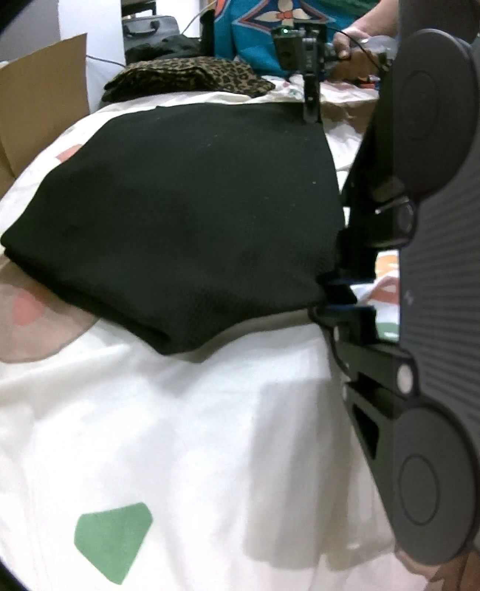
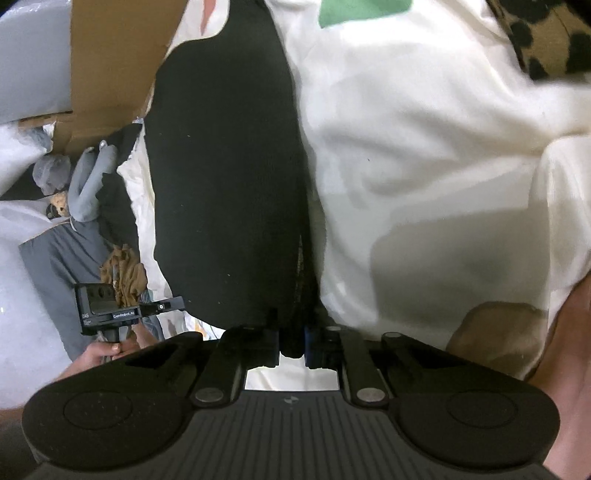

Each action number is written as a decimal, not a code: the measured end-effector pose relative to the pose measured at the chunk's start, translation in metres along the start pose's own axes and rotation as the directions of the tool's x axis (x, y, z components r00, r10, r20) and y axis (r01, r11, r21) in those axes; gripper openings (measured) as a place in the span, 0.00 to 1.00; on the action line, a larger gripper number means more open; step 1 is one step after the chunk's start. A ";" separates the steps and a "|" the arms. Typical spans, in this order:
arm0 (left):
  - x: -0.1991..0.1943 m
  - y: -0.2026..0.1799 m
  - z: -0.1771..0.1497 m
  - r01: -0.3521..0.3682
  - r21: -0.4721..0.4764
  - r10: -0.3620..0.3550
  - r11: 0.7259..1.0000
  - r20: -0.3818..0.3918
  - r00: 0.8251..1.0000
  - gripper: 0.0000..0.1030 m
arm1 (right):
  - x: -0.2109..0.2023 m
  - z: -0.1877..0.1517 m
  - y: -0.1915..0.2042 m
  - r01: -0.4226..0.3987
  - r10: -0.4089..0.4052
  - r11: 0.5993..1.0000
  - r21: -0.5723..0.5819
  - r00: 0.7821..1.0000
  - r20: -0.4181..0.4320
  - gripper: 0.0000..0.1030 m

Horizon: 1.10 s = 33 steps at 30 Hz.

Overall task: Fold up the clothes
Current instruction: 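Open both tools and release the trousers on the sheet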

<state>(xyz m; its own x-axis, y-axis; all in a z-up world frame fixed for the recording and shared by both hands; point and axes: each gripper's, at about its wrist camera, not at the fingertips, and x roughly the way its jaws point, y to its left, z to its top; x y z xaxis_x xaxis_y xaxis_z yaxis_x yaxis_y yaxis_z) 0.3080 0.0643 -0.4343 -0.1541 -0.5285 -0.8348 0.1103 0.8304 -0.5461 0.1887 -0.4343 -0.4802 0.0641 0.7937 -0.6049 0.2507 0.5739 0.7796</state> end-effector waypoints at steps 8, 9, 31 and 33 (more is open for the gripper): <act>-0.002 -0.013 0.000 -0.083 -0.100 0.078 0.992 -0.056 0.995 0.06 | -0.014 0.007 0.021 0.025 -0.025 0.993 -0.112 1.000 0.003 0.08; -0.003 -0.015 -0.002 -0.097 -0.107 0.091 0.990 -0.055 0.994 0.06 | -0.016 0.007 0.024 0.027 -0.027 0.992 -0.124 1.000 0.003 0.08; 0.021 -0.091 -0.109 -0.086 -0.336 0.116 0.938 0.069 0.991 0.03 | -0.089 0.033 0.035 0.105 -0.054 0.973 -0.203 0.968 0.243 0.07; 0.028 -0.100 -0.121 -0.068 -0.363 0.109 0.929 0.095 0.989 0.03 | -0.094 0.037 0.034 0.113 -0.057 0.973 -0.199 0.962 0.268 0.07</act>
<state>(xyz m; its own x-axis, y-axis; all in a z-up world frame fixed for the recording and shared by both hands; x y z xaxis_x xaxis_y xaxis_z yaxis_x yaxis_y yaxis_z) 0.1735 -0.0123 -0.3941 -0.0474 -0.4490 -0.8923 -0.2432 0.8716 -0.4257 0.2271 -0.4969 -0.4029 0.3061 0.6767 -0.6696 0.0591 0.6885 0.7228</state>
